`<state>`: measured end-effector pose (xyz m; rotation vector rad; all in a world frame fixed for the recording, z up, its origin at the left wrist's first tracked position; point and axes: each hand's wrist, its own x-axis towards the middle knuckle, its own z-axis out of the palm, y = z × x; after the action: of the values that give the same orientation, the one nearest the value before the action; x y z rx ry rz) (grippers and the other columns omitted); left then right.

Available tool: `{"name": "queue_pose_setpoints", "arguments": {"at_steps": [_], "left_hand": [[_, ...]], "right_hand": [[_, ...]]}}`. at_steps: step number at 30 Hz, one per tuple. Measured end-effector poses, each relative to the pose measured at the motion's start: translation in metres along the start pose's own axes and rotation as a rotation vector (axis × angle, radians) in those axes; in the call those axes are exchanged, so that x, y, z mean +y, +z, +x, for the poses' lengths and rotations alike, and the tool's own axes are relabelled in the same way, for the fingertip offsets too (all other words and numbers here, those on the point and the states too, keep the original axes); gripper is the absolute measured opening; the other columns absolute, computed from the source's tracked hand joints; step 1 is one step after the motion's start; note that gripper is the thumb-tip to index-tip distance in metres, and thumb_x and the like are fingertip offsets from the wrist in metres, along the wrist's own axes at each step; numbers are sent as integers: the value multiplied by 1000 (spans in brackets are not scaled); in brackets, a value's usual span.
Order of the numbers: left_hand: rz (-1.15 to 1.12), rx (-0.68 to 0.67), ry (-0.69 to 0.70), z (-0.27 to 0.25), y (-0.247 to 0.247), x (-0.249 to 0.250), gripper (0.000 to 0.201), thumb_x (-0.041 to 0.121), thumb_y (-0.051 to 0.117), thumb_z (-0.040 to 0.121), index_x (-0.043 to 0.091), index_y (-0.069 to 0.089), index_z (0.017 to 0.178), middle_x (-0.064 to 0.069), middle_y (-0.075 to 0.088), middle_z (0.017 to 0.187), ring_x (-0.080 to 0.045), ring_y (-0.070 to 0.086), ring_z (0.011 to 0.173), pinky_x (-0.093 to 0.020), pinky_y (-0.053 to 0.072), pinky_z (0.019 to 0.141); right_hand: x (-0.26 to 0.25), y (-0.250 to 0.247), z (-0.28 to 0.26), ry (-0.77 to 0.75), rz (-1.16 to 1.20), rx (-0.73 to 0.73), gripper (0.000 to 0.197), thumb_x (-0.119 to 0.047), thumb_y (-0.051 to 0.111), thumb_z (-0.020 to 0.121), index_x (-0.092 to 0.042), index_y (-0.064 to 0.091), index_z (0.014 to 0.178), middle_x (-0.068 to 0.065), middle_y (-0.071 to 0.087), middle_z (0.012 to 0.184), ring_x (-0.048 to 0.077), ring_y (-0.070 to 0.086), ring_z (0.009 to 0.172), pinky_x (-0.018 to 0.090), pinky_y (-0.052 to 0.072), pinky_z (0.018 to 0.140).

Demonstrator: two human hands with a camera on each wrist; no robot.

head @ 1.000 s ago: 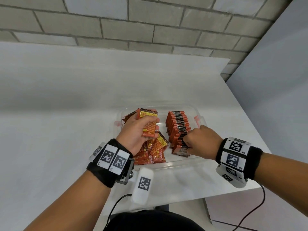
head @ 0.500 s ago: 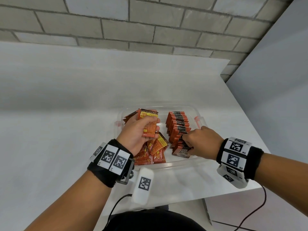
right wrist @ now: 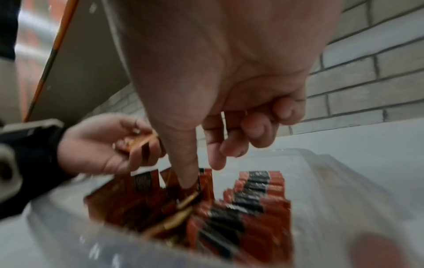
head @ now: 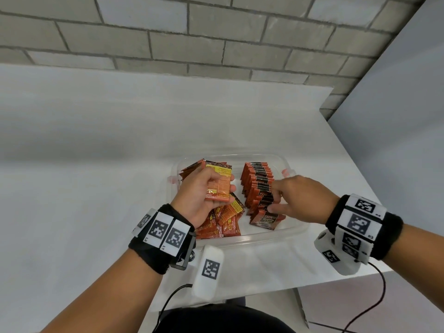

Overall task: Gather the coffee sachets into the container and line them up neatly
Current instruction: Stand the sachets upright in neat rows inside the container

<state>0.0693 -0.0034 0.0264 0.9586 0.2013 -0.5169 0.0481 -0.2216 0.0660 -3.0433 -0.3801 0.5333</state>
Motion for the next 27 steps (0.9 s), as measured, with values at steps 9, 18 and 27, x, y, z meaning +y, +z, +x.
{"name": "queue_pose_setpoints", "arguments": {"at_steps": [9,18,27], "left_hand": [[132,-133,49,-8,19,6,18,2,55,90,10,63,105,-5,71,95,-18,70,87,-43,58,77],[-106,-45,-45,-6,23,21,35,29,53,92,-3,53,104,-24,64,106,-35,69,89,-42,57,78],[73,-77,46,0,31,14,27,-11,42,92,-1,60,109,-19,67,93,-23,67,74,-33,58,65]], "right_hand": [[-31,-38,3,-129,618,332,22,-30,71,82,-26,64,103,-11,62,89,8,56,73,10,42,62],[-36,-26,7,-297,443,633,11,-18,72,79,-17,62,81,-15,48,79,3,48,68,17,40,63],[-22,-29,8,-144,489,485,30,-40,65,84,-28,64,111,-11,53,98,-1,52,82,4,35,70]]}}
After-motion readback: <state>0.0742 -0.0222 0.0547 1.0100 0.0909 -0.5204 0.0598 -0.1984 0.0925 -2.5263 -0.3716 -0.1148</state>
